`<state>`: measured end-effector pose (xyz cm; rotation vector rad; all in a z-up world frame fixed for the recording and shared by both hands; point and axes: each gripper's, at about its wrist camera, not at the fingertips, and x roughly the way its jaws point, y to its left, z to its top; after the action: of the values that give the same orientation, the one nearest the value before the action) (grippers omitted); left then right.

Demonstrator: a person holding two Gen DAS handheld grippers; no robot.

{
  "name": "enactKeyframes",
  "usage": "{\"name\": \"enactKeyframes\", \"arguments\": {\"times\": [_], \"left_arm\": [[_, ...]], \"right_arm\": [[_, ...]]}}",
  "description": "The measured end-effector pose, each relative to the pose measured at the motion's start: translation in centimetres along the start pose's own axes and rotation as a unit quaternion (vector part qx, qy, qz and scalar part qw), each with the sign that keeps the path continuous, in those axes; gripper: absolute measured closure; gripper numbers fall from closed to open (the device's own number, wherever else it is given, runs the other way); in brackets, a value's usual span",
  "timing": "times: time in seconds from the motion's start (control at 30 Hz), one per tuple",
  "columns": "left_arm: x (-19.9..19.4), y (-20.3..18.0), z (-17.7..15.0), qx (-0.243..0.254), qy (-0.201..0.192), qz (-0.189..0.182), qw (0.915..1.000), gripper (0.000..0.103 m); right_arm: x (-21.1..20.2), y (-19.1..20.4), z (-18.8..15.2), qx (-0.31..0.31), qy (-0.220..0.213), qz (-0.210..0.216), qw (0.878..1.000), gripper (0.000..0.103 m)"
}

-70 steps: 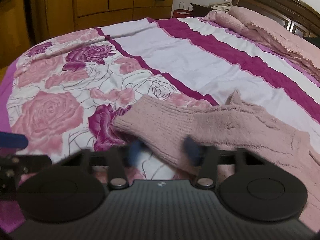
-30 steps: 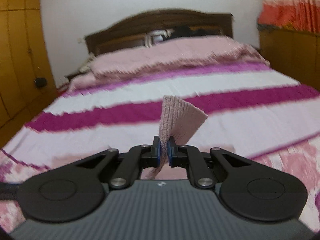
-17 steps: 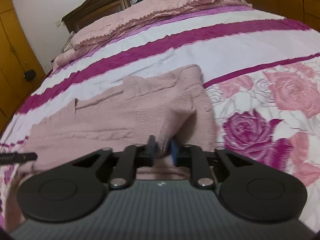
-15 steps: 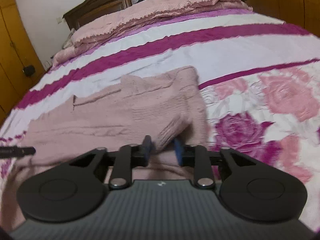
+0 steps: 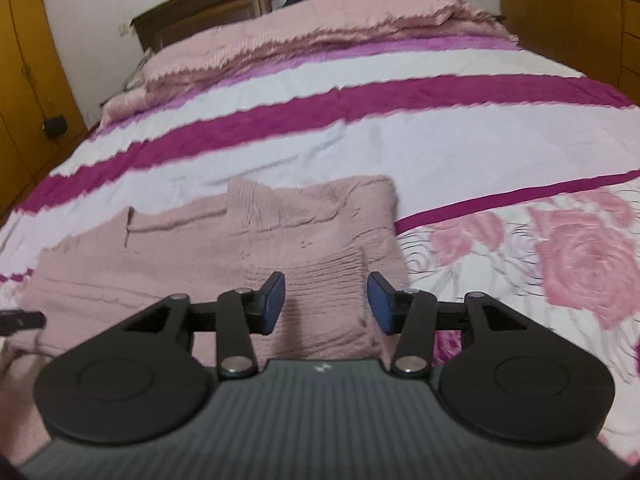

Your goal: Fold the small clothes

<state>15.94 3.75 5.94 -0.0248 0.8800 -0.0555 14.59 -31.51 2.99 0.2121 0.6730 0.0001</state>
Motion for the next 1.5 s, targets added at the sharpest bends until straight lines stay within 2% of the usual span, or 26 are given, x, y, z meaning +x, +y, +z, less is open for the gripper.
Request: {"name": "enactKeyframes", "arguments": {"times": [0.07, 0.13, 0.2, 0.3, 0.4, 0.5, 0.57, 0.73, 0.93, 1.07, 1.2, 1.3, 1.5], "left_arm": [[-0.1, 0.0, 0.1, 0.002, -0.007, -0.005, 1.0000, 0.039], [-0.3, 0.1, 0.1, 0.000, -0.016, -0.012, 0.9998, 0.039], [-0.3, 0.1, 0.2, -0.007, -0.025, -0.016, 0.9995, 0.039], [-0.3, 0.1, 0.4, -0.019, -0.040, -0.018, 0.9988, 0.039], [-0.3, -0.3, 0.5, -0.019, -0.066, -0.010, 0.9976, 0.039], [0.6, -0.7, 0.9, -0.017, -0.069, 0.001, 0.9974, 0.039], [1.8, -1.0, 1.1, -0.010, -0.059, 0.013, 0.9981, 0.039], [4.3, -1.8, 1.0, 0.021, -0.057, 0.042, 0.9973, 0.036], [5.0, -1.7, 1.5, 0.025, -0.052, 0.044, 0.9974, 0.035], [3.4, -1.5, 1.3, 0.020, -0.047, 0.041, 0.9978, 0.034], [0.3, -0.8, -0.3, 0.009, -0.044, 0.032, 0.9985, 0.034], [-1.8, -0.2, -1.7, -0.007, -0.029, 0.024, 0.9993, 0.034], [-6.7, -0.3, -5.2, -0.015, -0.015, 0.006, 0.9998, 0.034]], "right_arm": [[0.8, 0.2, -0.3, -0.011, 0.005, -0.003, 1.000, 0.057], [0.8, 0.2, -0.6, -0.018, 0.001, 0.000, 1.000, 0.064], [0.6, -0.1, -0.7, -0.018, 0.001, 0.013, 1.000, 0.088], [-0.6, -0.1, -0.4, -0.018, -0.018, 0.031, 0.999, 0.090], [-2.6, 1.3, 0.3, -0.067, -0.069, 0.011, 0.995, 0.090], [-2.8, 1.1, 1.7, -0.055, -0.098, -0.018, 0.994, 0.090], [-1.7, 0.6, 2.2, -0.050, -0.088, -0.034, 0.994, 0.090], [3.1, -0.5, 1.4, -0.053, -0.011, -0.042, 0.998, 0.090], [3.4, -0.5, 1.1, -0.046, -0.015, -0.033, 0.998, 0.087], [1.1, -1.2, 1.3, -0.019, -0.014, -0.010, 1.000, 0.078], [-2.3, -2.5, 0.6, 0.034, -0.004, 0.018, 0.999, 0.070], [-4.7, -3.3, -0.6, 0.069, 0.013, 0.035, 0.997, 0.068], [-8.7, -3.2, -3.2, 0.086, 0.036, 0.066, 0.993, 0.068]]}}
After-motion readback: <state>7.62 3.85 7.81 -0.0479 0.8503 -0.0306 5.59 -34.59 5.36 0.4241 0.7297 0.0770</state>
